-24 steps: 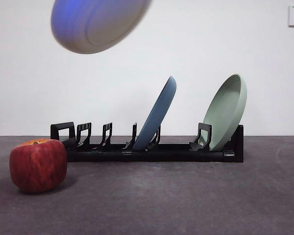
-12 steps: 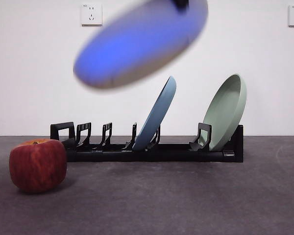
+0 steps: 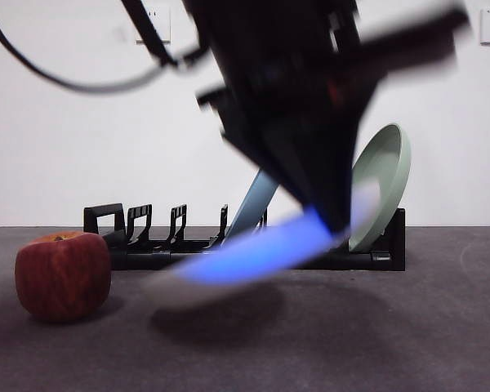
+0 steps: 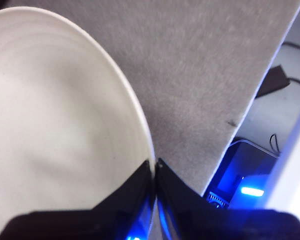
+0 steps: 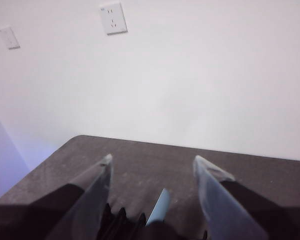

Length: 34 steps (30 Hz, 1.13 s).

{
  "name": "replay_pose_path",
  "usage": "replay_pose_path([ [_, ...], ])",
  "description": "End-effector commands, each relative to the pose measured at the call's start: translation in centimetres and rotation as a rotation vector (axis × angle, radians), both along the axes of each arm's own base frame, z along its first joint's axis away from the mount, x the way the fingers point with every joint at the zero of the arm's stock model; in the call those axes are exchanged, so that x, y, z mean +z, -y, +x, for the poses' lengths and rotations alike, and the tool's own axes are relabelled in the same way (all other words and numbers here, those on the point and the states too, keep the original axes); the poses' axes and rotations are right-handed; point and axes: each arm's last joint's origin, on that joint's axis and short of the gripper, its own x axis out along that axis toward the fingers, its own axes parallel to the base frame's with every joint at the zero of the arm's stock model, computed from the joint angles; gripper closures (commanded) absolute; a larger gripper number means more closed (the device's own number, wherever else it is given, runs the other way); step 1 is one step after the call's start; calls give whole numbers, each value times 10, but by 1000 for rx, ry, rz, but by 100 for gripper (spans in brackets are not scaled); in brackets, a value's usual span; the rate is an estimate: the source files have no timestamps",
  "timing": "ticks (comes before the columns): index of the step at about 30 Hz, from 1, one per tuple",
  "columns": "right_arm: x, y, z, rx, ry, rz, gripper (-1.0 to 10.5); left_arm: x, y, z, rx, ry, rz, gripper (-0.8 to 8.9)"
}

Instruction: Take the yellow plate from the plate rack,put the plate on the table,take the apple from the table,put the apple in the plate

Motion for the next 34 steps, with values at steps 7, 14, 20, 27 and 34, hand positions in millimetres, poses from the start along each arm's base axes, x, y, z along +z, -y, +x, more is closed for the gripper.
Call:
replay_pose_path([
  [7, -2, -1, 1, 8, -16, -7, 666, -48, 18, 7, 17, -67, 70, 814],
  [14, -2, -2, 1, 14, -15, -7, 666, -43, 16, 11, 70, -73, 26, 702],
  [20, -1, -10, 4, 55, -2, -9, 666, -31, 14, 14, 78, -58, -5, 491],
  [27, -3, -24, 10, 121, -2, -10, 667, 17, -4, 14, 143, 124, -79, 500],
  [34, -15, -59, 29, 257, -28, -47, 665, 97, -63, 17, 276, 329, -264, 500],
])
